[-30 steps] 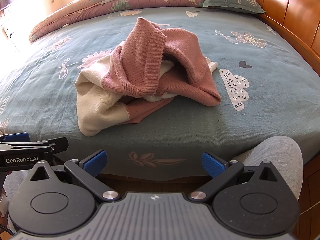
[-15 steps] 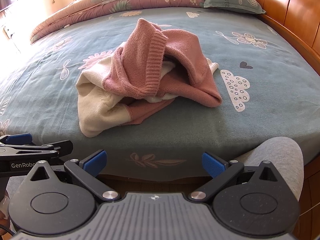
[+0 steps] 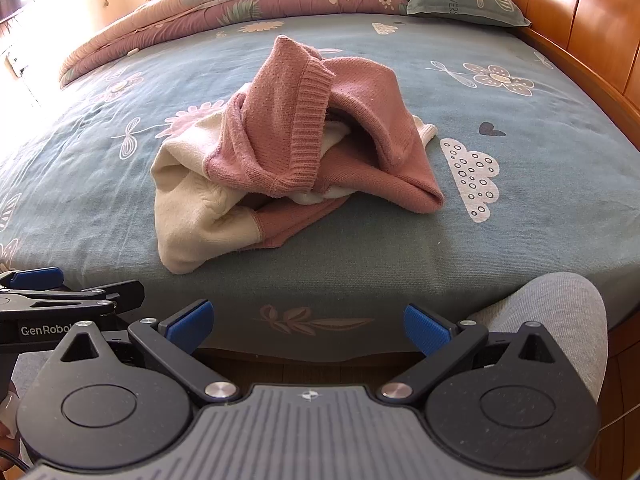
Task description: Fold clothes
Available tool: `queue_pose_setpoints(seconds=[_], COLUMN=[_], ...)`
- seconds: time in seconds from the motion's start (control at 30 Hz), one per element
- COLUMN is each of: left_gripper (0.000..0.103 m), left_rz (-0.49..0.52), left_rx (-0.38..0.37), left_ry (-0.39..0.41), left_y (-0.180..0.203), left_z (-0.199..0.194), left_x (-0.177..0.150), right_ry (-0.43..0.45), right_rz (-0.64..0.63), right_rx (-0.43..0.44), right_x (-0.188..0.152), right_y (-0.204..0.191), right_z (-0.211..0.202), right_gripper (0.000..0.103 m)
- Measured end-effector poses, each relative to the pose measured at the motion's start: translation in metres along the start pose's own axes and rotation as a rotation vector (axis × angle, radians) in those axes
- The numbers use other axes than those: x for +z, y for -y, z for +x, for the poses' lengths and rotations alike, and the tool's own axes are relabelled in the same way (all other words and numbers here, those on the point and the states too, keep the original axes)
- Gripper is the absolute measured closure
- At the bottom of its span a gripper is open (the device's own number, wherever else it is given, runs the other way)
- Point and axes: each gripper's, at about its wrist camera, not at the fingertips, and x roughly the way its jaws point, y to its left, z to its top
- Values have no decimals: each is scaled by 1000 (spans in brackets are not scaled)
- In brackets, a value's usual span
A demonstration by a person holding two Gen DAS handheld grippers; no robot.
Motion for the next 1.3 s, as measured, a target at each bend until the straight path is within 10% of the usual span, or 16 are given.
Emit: queue_pose_setpoints(seconds=[1.3], left_gripper=[1], left_rz=[9], left_rx=[5], left_ry=[-2], left_y=[2], left_z=[2], left_x=[-1], right_ry=[-9], right_rz=[3], right_rx=[-3], right_x=[-3], right_y=[2], right_z=[2], right_gripper=[0])
